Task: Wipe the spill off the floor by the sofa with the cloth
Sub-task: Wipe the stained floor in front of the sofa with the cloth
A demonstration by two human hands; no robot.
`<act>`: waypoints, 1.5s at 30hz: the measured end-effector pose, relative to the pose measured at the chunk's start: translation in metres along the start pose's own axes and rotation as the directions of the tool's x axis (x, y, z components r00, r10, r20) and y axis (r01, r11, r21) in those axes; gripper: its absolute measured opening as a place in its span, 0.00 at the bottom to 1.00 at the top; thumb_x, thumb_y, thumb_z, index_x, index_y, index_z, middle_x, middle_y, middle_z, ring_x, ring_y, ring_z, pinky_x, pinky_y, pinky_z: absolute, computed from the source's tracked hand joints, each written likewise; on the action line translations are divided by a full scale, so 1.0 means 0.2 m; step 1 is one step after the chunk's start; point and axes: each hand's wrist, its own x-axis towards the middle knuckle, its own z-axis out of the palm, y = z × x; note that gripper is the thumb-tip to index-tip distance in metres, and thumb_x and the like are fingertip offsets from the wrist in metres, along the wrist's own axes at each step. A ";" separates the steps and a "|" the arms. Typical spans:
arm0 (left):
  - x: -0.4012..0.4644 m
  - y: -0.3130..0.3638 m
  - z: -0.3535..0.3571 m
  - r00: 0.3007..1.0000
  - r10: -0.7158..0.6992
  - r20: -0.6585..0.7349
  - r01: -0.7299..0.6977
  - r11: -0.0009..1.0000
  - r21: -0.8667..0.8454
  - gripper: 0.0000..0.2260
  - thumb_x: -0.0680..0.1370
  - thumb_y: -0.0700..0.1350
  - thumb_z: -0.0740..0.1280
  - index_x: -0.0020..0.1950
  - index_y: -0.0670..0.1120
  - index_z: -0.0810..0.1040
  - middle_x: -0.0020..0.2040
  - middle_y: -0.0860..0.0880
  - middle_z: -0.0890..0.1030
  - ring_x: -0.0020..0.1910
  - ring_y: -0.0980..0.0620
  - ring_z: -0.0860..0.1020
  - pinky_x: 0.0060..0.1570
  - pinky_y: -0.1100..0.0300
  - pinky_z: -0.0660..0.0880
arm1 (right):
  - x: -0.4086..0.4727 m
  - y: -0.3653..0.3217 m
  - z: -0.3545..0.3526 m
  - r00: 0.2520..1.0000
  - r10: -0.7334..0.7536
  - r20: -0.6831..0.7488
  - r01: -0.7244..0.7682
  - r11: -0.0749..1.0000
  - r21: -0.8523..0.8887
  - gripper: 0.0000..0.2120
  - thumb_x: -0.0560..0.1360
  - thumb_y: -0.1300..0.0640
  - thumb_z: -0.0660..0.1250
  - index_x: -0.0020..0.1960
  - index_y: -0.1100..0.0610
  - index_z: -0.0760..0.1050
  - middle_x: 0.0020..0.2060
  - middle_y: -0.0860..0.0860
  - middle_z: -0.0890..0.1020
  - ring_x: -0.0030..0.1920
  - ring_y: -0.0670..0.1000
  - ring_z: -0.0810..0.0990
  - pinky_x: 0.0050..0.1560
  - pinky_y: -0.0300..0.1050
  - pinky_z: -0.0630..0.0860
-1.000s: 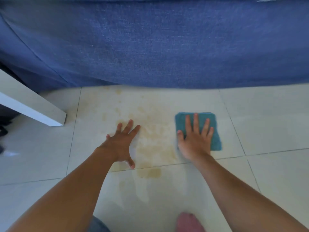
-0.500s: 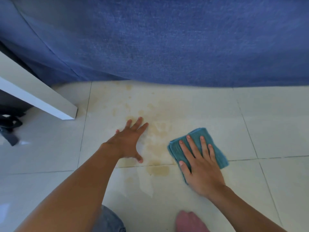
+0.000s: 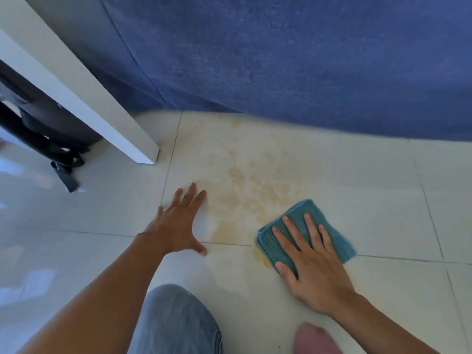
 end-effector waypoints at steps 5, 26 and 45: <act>-0.07 -0.12 0.12 0.982 0.121 -0.143 -0.122 0.992 0.000 0.60 0.63 0.80 0.62 0.80 0.54 0.34 0.80 0.54 0.31 0.78 0.49 0.30 0.76 0.36 0.38 | -0.08 -0.02 0.01 0.996 0.093 -0.002 -0.093 0.995 0.036 0.34 0.81 0.35 0.51 0.84 0.47 0.54 0.84 0.49 0.54 0.84 0.61 0.45 0.79 0.64 0.48; -0.04 -0.23 0.28 0.871 0.189 -0.454 -0.231 0.972 -0.038 0.40 0.78 0.68 0.52 0.81 0.43 0.53 0.82 0.43 0.52 0.81 0.46 0.50 0.75 0.33 0.45 | 0.05 -0.47 0.08 0.977 -0.209 0.030 0.208 0.977 0.057 0.38 0.77 0.35 0.61 0.83 0.44 0.56 0.84 0.49 0.56 0.83 0.64 0.51 0.79 0.67 0.51; -0.05 -0.31 0.30 0.811 -0.030 -0.585 -0.101 0.977 -0.190 0.35 0.80 0.64 0.53 0.81 0.45 0.55 0.82 0.48 0.53 0.81 0.50 0.48 0.77 0.38 0.43 | 0.33 -0.44 0.03 0.990 -0.132 -0.044 0.133 0.991 0.017 0.36 0.79 0.33 0.57 0.83 0.45 0.57 0.85 0.48 0.54 0.84 0.60 0.45 0.79 0.64 0.48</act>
